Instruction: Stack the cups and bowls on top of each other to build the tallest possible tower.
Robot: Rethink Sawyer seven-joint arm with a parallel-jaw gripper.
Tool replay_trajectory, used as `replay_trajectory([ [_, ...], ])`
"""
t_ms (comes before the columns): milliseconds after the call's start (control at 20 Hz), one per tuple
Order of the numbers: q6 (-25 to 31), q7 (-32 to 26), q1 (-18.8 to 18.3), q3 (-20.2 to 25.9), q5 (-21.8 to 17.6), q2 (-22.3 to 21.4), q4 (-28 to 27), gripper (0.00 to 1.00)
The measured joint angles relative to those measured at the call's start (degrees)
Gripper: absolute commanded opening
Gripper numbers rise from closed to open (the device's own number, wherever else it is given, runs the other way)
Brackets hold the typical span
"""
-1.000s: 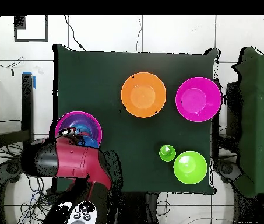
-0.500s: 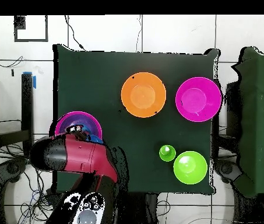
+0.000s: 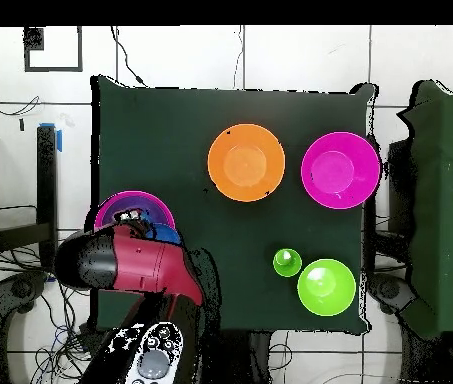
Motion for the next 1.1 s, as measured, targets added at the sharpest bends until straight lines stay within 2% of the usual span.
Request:
replay_trajectory([
  [450, -0.7, 0.0, -0.4, 1.8, 0.8, -0.5, 0.0, 0.00],
  [1100, -0.6, 0.0, 3.6, 1.8, 3.6, -2.1, 0.0, 0.00],
])
